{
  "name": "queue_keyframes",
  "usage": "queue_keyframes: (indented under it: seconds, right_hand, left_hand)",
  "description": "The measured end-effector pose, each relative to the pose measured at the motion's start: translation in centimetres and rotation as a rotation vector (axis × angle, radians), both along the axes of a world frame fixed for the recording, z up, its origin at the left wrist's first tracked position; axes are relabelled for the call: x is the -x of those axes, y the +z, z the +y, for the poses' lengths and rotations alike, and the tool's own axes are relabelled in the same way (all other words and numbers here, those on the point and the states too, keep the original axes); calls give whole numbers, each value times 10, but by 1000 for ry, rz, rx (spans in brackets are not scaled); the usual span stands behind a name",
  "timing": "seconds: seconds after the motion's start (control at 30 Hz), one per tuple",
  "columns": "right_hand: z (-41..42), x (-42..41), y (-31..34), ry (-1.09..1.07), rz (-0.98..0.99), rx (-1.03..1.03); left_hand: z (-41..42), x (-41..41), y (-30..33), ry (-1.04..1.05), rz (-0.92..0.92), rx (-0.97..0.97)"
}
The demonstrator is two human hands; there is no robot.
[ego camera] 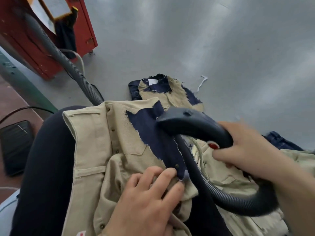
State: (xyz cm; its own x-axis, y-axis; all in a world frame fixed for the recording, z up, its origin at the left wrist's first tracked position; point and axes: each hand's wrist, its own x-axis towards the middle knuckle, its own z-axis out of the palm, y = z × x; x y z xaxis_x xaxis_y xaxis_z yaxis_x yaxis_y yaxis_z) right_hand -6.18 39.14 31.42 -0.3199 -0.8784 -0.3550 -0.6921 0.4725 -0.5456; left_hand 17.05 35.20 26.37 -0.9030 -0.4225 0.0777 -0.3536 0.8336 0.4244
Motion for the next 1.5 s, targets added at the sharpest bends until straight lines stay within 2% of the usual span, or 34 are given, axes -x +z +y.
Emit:
queue_keyframes:
  seconds: [0.2,0.37,0.57,0.73,1.03,1.2,1.27,1.37,1.5]
  right_hand:
    - [-60,22,-9,-163,12,92]
    - [-21,36,26,-153,51,187]
    - [56,1,36,-40,100,-58]
    - [64,-23,12,-29,141,-174]
    - [-30,-4,-1,-110,86,51]
    - [-12,29,18,-330,106,195]
    - [17,39,20,-361,102,110]
    - [75,51,4,-348,31,-143]
    - [86,16,26,-83,79,-152]
  left_hand:
    - [5,0,3,0,-6,-23]
    - [5,-2,3,17,-10,-50]
    - [5,0,3,18,19,-36]
    - [4,-2,2,2,18,0]
    - [2,-1,3,-14,15,-6]
    - [4,-3,5,23,55,-38]
    - [3,-4,5,18,58,-32]
    - [2,-4,4,0,51,-33]
    - [2,-4,3,-13,44,-26]
